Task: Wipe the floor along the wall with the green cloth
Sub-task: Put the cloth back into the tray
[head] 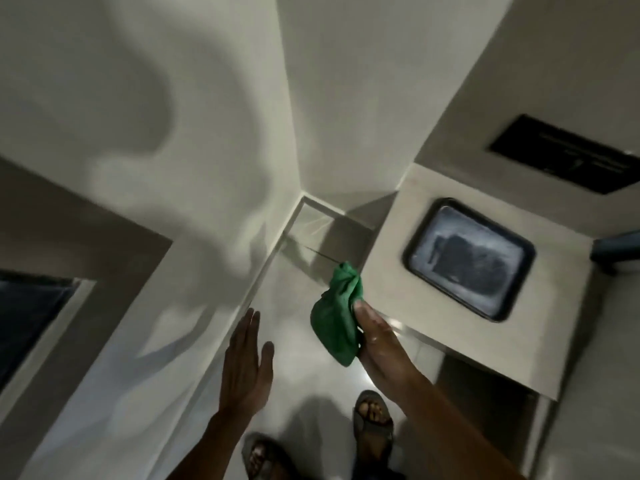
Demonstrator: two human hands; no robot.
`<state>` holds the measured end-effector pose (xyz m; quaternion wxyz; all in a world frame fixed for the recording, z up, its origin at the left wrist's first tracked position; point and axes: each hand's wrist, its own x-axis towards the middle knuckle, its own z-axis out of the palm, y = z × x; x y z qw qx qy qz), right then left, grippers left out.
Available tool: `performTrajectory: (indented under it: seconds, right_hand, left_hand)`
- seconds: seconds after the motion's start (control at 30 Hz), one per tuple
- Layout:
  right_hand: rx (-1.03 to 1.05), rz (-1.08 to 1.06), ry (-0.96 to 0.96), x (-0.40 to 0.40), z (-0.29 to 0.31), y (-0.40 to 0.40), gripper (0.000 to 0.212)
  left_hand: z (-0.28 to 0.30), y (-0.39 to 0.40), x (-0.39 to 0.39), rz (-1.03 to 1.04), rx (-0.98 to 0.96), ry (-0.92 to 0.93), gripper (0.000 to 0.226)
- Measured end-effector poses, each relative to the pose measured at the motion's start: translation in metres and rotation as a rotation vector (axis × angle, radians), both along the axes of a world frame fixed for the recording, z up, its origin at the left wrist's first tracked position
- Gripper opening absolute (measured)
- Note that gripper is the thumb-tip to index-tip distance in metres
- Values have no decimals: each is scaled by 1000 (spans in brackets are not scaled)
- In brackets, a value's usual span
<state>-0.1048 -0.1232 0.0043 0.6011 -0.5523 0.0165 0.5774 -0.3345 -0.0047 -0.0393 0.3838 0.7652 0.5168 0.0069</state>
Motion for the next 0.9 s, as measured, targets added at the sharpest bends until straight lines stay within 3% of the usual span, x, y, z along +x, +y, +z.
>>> performTrajectory:
  seconds: [0.2,0.4,0.53,0.67,0.77,0.9]
  right_hand:
    - [-58,-348,-178,94,87,-44,39]
    - [-283,-459,-518,187,90,-70,35]
    - [-612,-159,-1010,222,45,-71,44]
    - [-801,399,-1072,203,-24,-62,60]
    - [-856,413,-1173,187,-54,-62,62]
    - [-834,392,-1107,190,-48,-62,60]
  left_hand:
    - [43,-16,124,-213,51,-150,77]
    - [29,-16,222,-468,214,-188,74]
    - [-11,-15,251,-691,333,-134,85]
    - [-54,-19,260,-898,385,5,94]
    - [-71,-20,261,-915,449,18,106]
    - [-69,-19,259,-904,407,31,108]
